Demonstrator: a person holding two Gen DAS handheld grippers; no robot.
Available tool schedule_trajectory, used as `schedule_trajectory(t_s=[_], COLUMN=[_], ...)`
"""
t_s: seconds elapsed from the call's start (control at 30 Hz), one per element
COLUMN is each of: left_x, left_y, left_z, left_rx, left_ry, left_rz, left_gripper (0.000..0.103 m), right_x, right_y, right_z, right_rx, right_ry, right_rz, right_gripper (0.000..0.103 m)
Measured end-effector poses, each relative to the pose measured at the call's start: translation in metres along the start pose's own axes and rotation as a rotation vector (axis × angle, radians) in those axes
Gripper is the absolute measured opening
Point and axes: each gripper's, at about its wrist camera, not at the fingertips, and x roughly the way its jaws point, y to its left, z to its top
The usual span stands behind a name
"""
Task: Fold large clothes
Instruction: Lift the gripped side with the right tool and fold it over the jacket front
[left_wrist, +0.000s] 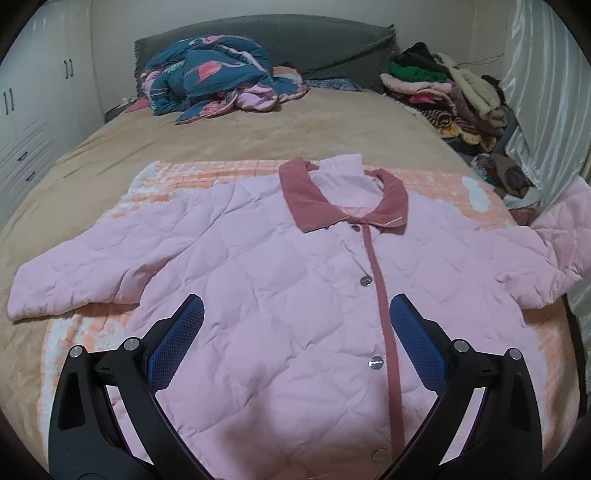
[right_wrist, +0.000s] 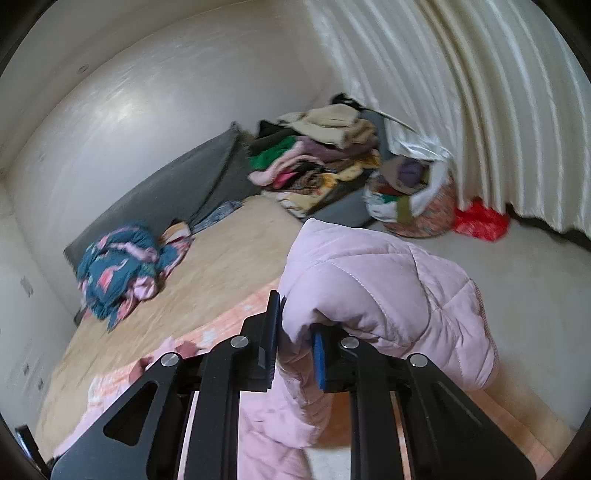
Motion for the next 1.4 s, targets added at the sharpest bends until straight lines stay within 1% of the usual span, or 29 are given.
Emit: schedule_trajectory(t_s=[0.1, 0.2, 0.33, 0.5, 0.63, 0.83, 0.9, 0.97, 1.1, 1.2, 1.27, 1.33, 1.4], left_x=[0.001, 0.003, 0.001, -0.002, -0.003, -0.001, 0.001, 0.003, 0.005, 0.004, 0.003, 0.004, 0.005], left_y=[0.003, 0.011, 0.022, 0.032, 0.042, 0.07, 0.079, 0.091, 0.1, 0.103, 0.101, 0.099, 0.097], left_z=[0.001, 0.003, 0.007, 0.013, 0.017, 0.022, 0.023, 0.024, 0.024, 0.024, 0.023, 0.021, 0.02], left_rx=[0.01, 0.0, -0.014, -0.047, -0.068, -0.127, -0.145, -0.179, -0.187, -0.199, -0.193, -0.184, -0.18], left_ry=[-0.007, 0.006, 0.004, -0.005, -0.008, -0.003, 0.011, 0.022, 0.023, 0.023, 0.026, 0.029, 0.035], left_rz=[-0.013, -0.037, -0.053, -0.075, -0.07, -0.071, -0.091, -0.113, -0.094, -0.095, -0.098, -0.099, -0.101], left_gripper=[0.094, 0.094, 0.094, 0.094, 0.094, 0.094, 0.094, 0.094, 0.094, 0.094, 0.094, 0.094, 0.094], right_x=[0.005, 0.01, 0.017, 0.026, 0.029, 0.051, 0.059, 0.069, 0.087, 0.095, 0.098, 0.097, 0.094], right_y=[0.036, 0.062, 0.102, 0.154, 0.188, 0.237, 0.25, 0.257, 0.266, 0.268, 0.265, 0.258, 0.249], right_z=[0.0, -0.003, -0.01, -0.02, -0.032, -0.073, -0.092, -0.112, -0.155, -0.184, -0.204, -0.217, -0.231], right_rx=[-0.069, -0.091, -0.137, -0.216, -0.258, -0.337, -0.357, -0.357, -0.362, -0.346, -0.314, -0.277, -0.229], right_ry=[0.005, 0.008, 0.021, 0.039, 0.063, 0.143, 0.178, 0.214, 0.297, 0.357, 0.406, 0.441, 0.47], right_rz=[0.007, 0.029, 0.06, 0.108, 0.161, 0.225, 0.254, 0.282, 0.308, 0.326, 0.341, 0.36, 0.372], right_gripper=[0.015, 0.015, 0.015, 0.015, 0.014, 0.014, 0.014, 0.014, 0.014, 0.018, 0.032, 0.055, 0.061])
